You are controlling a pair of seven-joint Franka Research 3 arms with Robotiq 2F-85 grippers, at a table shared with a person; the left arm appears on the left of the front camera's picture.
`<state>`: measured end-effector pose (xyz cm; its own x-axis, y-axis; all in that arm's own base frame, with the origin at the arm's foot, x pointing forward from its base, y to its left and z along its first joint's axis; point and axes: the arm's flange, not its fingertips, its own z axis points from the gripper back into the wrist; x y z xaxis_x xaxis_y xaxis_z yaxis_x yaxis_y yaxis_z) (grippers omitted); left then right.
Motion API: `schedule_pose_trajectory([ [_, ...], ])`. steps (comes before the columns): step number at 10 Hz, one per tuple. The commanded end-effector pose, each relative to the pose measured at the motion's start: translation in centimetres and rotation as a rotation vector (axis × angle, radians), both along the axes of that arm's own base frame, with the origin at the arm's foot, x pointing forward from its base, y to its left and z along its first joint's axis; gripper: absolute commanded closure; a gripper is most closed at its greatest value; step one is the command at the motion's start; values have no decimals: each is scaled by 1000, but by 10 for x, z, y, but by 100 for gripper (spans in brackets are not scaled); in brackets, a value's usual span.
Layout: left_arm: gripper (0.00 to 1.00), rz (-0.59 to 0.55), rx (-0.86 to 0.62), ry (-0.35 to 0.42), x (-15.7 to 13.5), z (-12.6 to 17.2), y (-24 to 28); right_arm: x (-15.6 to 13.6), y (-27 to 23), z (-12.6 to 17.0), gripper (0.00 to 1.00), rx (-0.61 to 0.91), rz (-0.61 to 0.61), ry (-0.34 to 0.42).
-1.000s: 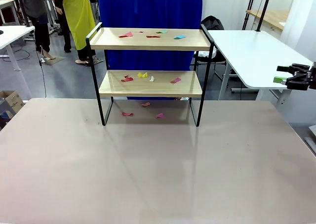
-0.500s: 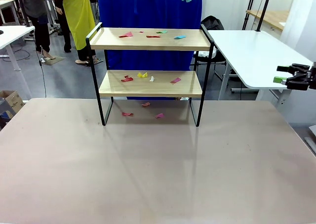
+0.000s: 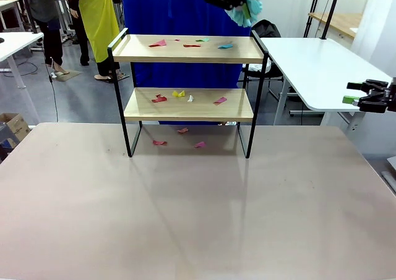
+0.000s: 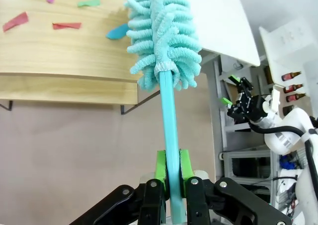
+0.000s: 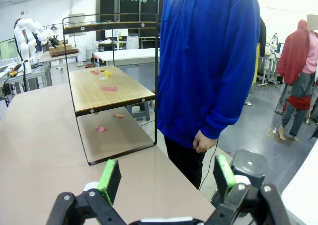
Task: Clean the shelf.
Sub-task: Clean the specific section of the Shelf indicated by the human with the Duster.
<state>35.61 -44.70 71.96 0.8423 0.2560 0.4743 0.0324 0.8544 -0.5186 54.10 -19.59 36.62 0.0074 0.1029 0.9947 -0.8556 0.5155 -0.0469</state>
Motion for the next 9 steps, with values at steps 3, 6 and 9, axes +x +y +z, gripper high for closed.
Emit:
schedule_pose_trajectory([
  [3, 87, 19, 13, -3, 5, -40, -7, -1, 2, 3, 0, 2, 1, -5],
  [6, 87, 26, 15, 44, 11, -65, -5, -1, 2, 3, 0, 2, 1, -5],
  [9, 87, -1, 37, 50, 16, -61, -8, -1, 2, 3, 0, 2, 1, -5],
])
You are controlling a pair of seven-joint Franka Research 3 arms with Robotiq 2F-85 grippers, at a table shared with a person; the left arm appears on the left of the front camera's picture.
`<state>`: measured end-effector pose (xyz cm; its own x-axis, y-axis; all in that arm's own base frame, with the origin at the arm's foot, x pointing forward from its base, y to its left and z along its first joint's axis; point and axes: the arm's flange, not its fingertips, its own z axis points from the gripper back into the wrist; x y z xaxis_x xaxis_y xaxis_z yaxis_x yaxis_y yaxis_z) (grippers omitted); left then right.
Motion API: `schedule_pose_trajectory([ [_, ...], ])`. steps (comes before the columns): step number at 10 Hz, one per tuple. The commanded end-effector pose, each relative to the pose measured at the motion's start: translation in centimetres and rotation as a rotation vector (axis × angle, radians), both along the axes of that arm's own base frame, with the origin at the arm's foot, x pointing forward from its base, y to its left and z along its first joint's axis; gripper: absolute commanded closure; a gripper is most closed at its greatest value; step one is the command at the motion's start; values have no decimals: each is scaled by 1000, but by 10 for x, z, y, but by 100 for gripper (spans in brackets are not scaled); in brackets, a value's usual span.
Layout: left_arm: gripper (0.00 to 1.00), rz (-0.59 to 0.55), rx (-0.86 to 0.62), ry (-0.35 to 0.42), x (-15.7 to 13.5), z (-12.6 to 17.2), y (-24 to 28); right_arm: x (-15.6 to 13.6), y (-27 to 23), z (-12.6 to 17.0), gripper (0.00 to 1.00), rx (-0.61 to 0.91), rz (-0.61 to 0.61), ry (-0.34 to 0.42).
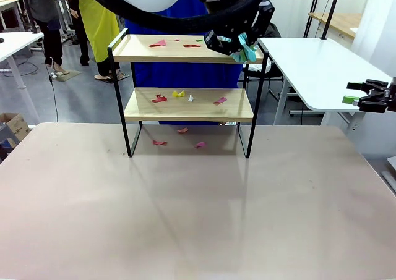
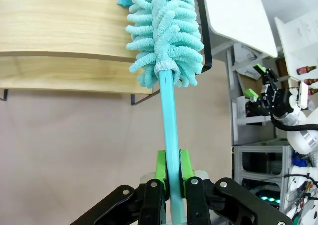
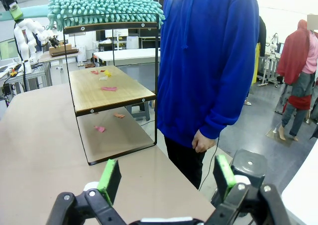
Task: Clean the shelf.
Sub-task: Clean the specific section of the Shelf indicated by the human with the Duster.
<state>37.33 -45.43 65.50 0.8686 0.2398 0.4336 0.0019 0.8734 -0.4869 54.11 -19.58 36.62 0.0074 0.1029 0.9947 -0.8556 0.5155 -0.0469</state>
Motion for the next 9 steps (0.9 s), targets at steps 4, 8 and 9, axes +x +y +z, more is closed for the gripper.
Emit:
schedule_pose_trajectory([
  [4, 87, 17, 77, 14, 6, 3, 28, -1, 2, 3, 0, 2, 1, -5],
  [8, 87, 0, 261, 27, 10, 4, 112, -1, 2, 3, 0, 2, 1, -5],
  [9, 87, -11, 301, 32, 11, 2, 130, -1, 2, 3, 0, 2, 1, -5],
])
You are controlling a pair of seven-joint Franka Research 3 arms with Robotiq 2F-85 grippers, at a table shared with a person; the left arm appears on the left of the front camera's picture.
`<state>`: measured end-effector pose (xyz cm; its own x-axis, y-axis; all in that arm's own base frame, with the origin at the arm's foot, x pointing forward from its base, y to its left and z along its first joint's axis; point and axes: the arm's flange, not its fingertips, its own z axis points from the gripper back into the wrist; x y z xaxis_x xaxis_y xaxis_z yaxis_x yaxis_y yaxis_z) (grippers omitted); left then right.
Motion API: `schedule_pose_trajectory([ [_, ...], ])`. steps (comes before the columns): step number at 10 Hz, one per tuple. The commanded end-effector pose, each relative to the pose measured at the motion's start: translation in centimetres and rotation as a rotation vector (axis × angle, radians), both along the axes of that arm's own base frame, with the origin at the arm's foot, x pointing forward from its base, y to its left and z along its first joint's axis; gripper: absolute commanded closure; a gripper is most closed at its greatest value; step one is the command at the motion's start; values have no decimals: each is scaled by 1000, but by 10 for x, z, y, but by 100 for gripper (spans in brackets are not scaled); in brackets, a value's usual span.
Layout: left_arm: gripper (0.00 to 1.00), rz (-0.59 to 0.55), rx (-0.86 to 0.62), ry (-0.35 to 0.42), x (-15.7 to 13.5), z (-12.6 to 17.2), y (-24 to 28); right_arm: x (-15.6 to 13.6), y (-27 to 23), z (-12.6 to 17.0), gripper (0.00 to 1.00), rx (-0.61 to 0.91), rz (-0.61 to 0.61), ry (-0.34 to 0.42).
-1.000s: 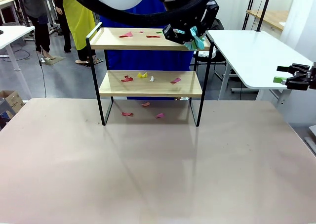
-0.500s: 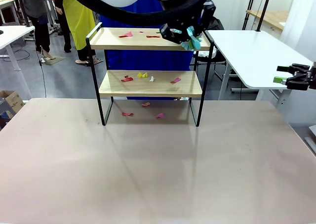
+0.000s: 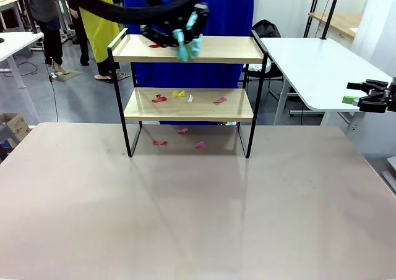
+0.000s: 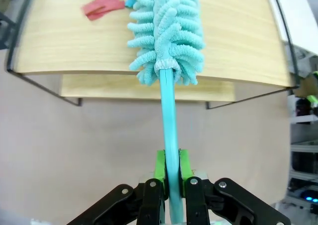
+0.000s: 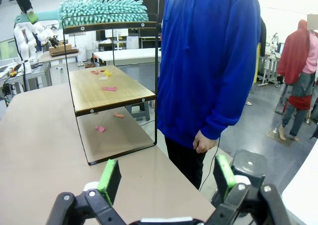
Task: Clean the shelf.
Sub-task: Clean the specific section of the Shelf indicated by the human with the Duster.
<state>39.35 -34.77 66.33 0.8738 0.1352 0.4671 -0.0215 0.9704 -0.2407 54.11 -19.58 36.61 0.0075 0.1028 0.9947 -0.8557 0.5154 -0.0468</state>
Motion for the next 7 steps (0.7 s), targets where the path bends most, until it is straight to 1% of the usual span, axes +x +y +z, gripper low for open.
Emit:
schedule_pose_trajectory([
  [1, 87, -32, 103, 14, -8, -12, 42, -1, 2, 3, 0, 2, 1, -5],
  [2, 87, -21, 158, 16, -8, -17, 61, -1, 2, 3, 0, 2, 1, -5],
  [3, 87, 13, 242, 8, -9, -16, 84, -1, 2, 3, 0, 2, 1, -5],
  [5, 87, 88, 409, -21, -15, 2, 133, -1, 2, 3, 0, 2, 1, -5],
  [6, 87, 135, 482, -62, -20, 10, 145, -1, 2, 3, 0, 2, 1, -5],
  [7, 87, 126, 510, -100, -29, 21, 144, -1, 2, 3, 0, 2, 1, -5],
])
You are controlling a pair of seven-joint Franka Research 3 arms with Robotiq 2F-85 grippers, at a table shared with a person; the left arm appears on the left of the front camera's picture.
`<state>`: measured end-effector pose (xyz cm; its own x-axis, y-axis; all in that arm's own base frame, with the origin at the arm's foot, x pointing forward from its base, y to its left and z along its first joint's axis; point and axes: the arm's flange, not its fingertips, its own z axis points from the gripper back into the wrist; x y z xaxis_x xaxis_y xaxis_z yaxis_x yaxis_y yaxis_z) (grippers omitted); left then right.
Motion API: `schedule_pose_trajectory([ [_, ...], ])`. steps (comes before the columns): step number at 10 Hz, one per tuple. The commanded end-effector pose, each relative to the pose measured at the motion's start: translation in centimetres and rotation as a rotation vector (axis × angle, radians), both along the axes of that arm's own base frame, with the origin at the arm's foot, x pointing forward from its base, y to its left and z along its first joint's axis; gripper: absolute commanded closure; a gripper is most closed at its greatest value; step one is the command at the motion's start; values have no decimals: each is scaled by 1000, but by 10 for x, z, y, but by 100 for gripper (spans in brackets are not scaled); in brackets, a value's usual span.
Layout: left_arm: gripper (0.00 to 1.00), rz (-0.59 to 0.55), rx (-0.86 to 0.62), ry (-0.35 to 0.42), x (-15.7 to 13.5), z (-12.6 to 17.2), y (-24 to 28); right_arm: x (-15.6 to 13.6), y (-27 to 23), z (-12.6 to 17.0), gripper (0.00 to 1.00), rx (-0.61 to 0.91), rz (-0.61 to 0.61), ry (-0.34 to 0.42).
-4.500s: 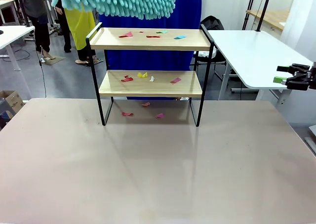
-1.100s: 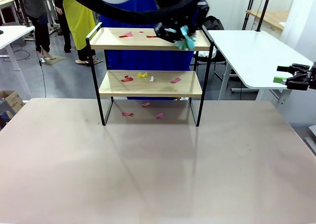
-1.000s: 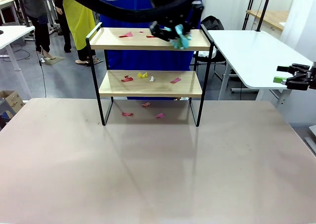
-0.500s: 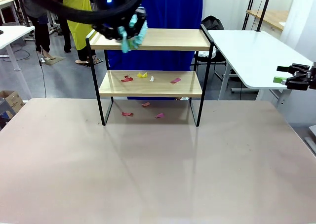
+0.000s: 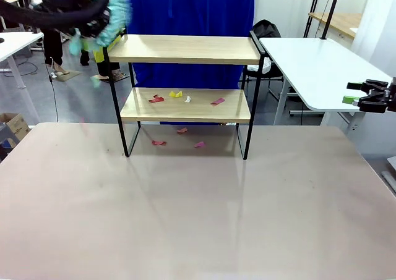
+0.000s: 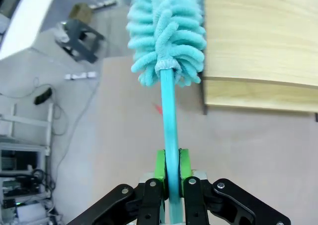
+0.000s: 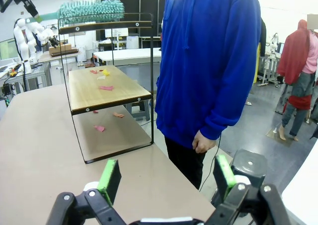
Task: Clean the shelf.
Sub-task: Clean the specific section of the Shelf indicated by the human with the Duster.
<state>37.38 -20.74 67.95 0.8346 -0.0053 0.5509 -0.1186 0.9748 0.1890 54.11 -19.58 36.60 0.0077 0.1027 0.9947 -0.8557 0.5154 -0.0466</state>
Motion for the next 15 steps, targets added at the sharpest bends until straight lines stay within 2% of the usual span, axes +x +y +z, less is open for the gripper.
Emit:
schedule_pose_trajectory([
  [1, 87, -30, 27, -73, -22, 19, -3, -1, 2, 3, 0, 2, 1, -6],
  [2, 87, -78, -31, -109, -33, 32, -14, -1, 2, 3, 0, 2, 1, -6],
  [3, 87, -137, -118, -109, -41, 40, -23, -1, 2, 3, 0, 2, 1, -6],
  [4, 87, -21, 15, -74, -25, 26, -4, -1, 2, 3, 0, 2, 1, -6],
  [8, 87, -32, -13, -72, -26, 27, -10, -1, 2, 3, 0, 2, 1, -6],
  [11, 87, -258, -106, -106, -51, 47, 40, -1, 2, 3, 0, 2, 1, -6],
  [13, 87, -487, -191, -66, -70, 53, 74, -1, 2, 3, 0, 2, 1, -6],
  [15, 87, -702, -216, -50, -84, 58, 94, -1, 2, 3, 0, 2, 1, -6],
])
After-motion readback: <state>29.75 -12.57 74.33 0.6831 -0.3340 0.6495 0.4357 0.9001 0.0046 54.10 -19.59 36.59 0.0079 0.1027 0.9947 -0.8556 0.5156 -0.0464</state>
